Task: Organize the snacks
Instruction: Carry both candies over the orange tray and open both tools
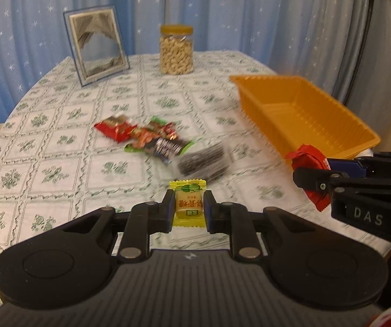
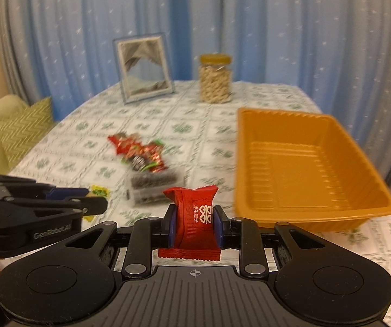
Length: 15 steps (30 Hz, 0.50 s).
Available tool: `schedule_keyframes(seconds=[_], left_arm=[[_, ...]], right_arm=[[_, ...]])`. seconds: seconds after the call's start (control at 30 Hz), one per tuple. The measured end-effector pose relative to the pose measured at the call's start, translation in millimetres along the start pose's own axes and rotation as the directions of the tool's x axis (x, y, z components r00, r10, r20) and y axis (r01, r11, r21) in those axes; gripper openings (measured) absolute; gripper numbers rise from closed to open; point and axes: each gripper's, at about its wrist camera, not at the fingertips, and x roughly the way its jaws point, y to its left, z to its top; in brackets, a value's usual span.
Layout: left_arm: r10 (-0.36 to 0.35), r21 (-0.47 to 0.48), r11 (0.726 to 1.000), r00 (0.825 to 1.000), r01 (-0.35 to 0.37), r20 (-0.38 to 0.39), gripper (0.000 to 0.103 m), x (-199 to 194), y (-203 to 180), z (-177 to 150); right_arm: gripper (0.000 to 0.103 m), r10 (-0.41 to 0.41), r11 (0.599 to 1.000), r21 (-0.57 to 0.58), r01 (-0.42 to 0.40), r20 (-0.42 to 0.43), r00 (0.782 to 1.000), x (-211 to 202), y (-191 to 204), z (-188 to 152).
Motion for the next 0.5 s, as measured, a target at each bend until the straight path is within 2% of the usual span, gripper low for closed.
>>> schedule_keyframes(seconds=[0.23,0.5], left_arm=[[-0.053,0.023,0.998,0.997,0.052,0.051,0.019,-14,-31,26],[-0.124,0.053,0.991,0.988,0.120,0.088,0.019,-11,-67,57]], right_arm=[[0.028,-0.081,0.995,0.061,0.078,0.036,0.996,-26,-34,18],[0.028,-0.159,0.983,0.102,0.152,0.064,0.985,-45,-73,30]])
